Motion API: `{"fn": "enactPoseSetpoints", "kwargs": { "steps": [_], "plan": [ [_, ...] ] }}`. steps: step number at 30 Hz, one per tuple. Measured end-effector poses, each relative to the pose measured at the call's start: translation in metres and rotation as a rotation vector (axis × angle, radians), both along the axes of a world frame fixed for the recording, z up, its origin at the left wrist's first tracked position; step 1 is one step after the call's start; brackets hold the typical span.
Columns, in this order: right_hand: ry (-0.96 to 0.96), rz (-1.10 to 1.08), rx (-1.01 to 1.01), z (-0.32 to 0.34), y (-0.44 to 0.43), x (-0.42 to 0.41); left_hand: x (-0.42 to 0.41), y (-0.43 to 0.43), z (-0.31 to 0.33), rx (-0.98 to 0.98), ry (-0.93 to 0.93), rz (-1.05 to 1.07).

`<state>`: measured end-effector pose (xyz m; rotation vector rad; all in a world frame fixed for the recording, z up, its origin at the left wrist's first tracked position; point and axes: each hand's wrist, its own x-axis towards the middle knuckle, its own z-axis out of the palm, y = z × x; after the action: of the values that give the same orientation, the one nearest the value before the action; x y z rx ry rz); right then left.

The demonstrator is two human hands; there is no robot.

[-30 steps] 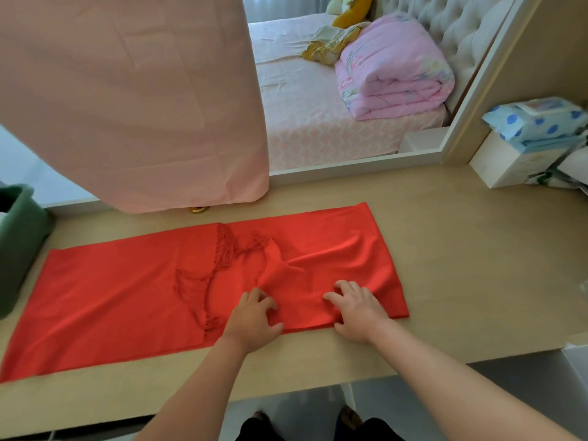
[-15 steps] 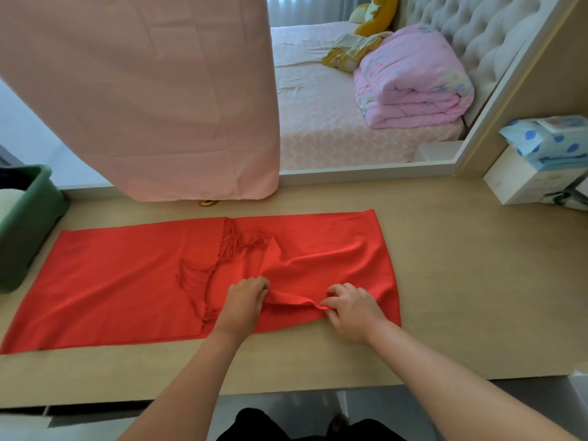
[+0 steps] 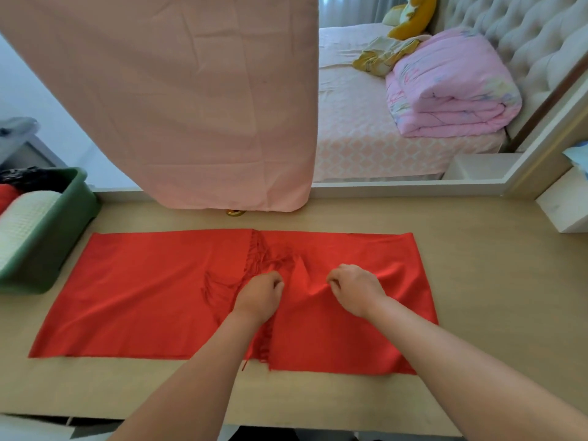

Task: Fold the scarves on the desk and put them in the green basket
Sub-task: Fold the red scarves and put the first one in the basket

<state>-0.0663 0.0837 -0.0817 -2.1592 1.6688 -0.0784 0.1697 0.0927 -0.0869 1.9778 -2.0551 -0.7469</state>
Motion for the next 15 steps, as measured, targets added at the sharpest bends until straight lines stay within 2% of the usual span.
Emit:
{"fn": "enactPoseSetpoints", "kwargs": {
  "steps": [5, 10, 15],
  "plan": [
    [-0.001, -0.062, 0.002, -0.008, -0.055, 0.015, -0.012, -0.065, -0.013, -0.136, 0.024, -0.027],
    [0.149, -0.063, 0.080, -0.027, -0.093, 0.010, -0.022, -0.110, -0.030, -0.004, 0.016, -0.181],
    [0.162, -0.077, 0.079, -0.043, -0.103, 0.004, -0.027, -0.127, -0.031, -0.025, -0.264, -0.333]
  ]
}}
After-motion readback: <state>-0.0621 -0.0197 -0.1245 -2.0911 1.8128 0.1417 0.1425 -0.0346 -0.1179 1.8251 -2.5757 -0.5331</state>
